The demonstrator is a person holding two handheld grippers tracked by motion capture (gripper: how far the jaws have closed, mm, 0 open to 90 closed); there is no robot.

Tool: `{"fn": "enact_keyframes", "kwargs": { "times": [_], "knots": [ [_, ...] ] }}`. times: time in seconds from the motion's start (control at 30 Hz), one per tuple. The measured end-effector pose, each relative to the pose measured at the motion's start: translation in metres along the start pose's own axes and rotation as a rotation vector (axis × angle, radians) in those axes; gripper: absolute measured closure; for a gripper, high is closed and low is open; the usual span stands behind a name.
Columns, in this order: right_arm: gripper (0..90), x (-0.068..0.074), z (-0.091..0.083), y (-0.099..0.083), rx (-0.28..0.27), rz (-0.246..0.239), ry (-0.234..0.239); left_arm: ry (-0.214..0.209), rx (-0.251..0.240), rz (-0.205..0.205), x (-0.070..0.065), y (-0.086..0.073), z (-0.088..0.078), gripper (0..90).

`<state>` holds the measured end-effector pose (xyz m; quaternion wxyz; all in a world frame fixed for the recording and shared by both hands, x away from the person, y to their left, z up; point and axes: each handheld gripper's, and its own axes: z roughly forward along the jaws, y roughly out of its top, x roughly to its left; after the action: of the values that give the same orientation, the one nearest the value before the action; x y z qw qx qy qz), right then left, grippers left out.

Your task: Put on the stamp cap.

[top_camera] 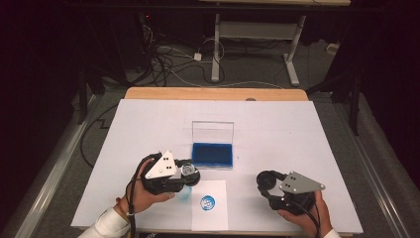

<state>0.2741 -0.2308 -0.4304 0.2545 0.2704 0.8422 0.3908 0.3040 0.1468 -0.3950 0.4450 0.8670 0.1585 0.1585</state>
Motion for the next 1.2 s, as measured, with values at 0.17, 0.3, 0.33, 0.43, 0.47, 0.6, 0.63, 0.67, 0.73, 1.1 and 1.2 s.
{"fn": "enact_keyframes", "kwargs": {
  "times": [0.17, 0.3, 0.33, 0.43, 0.47, 0.6, 0.63, 0.67, 0.73, 1.1, 1.2],
  "knots": [
    [38.6, 0.002, 0.003, 0.001, 0.001, -0.005, 0.011, 0.012, 0.002, -0.002, 0.002, -0.001, -0.002, 54.2],
    [38.6, 0.005, 0.006, 0.003, 0.005, -0.005, 0.020, 0.014, -0.003, -0.009, 0.004, -0.001, -0.003, 54.3],
    [38.6, 0.005, 0.008, 0.004, 0.006, -0.007, 0.023, 0.016, -0.004, -0.009, 0.004, -0.001, -0.004, 54.3],
    [38.6, 0.007, 0.011, 0.006, 0.008, -0.010, 0.034, 0.016, -0.008, -0.013, 0.004, -0.001, -0.004, 54.3],
    [38.6, 0.008, 0.012, 0.006, 0.008, -0.016, 0.037, 0.015, -0.009, -0.013, 0.004, -0.001, -0.005, 54.3],
    [38.6, 0.011, 0.018, 0.009, 0.016, -0.022, 0.056, 0.013, -0.007, -0.011, 0.005, -0.001, -0.005, 54.3],
    [38.6, 0.013, 0.019, 0.010, 0.016, -0.023, 0.058, 0.014, -0.007, -0.011, 0.005, -0.001, -0.005, 54.3],
    [38.6, 0.013, 0.021, 0.011, 0.017, -0.024, 0.062, 0.016, -0.009, -0.013, 0.005, 0.000, -0.005, 54.3],
    [38.6, 0.015, 0.023, 0.012, 0.016, -0.029, 0.072, 0.011, -0.009, -0.014, 0.005, 0.000, -0.005, 54.3],
    [38.6, 0.021, 0.038, 0.020, 0.022, -0.042, 0.106, 0.001, -0.016, -0.021, 0.006, 0.001, -0.005, 54.3],
    [38.6, 0.023, 0.042, 0.023, 0.025, -0.045, 0.114, -0.002, -0.017, -0.021, 0.007, 0.002, -0.003, 54.3]
  ]
}}
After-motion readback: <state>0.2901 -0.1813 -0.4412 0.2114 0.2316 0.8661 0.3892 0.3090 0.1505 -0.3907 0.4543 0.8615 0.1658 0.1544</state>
